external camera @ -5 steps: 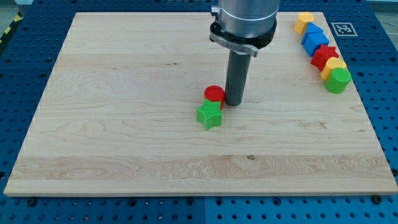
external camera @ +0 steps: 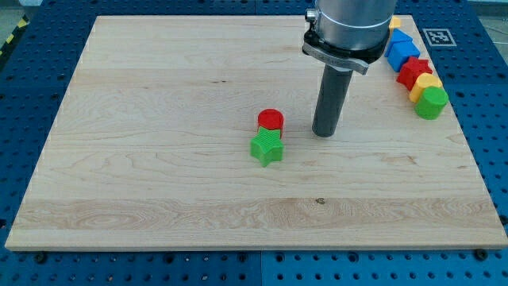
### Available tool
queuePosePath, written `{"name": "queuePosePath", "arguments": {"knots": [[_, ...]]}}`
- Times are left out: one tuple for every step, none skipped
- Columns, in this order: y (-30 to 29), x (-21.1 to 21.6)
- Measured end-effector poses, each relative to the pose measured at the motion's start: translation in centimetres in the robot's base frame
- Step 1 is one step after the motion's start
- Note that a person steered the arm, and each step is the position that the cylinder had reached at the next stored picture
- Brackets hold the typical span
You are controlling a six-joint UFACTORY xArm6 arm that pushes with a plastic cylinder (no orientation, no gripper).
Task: Move the arm from the red circle to the right side of the board
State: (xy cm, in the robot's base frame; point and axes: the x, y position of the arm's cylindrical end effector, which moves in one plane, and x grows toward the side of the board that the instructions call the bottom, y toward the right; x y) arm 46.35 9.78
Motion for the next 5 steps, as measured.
{"name": "queuePosePath", "arguments": {"knots": [[3.2,0.1],[7.3,0.2],[11.2,1.1],[13.5,3.0],[15.2,3.5]]}}
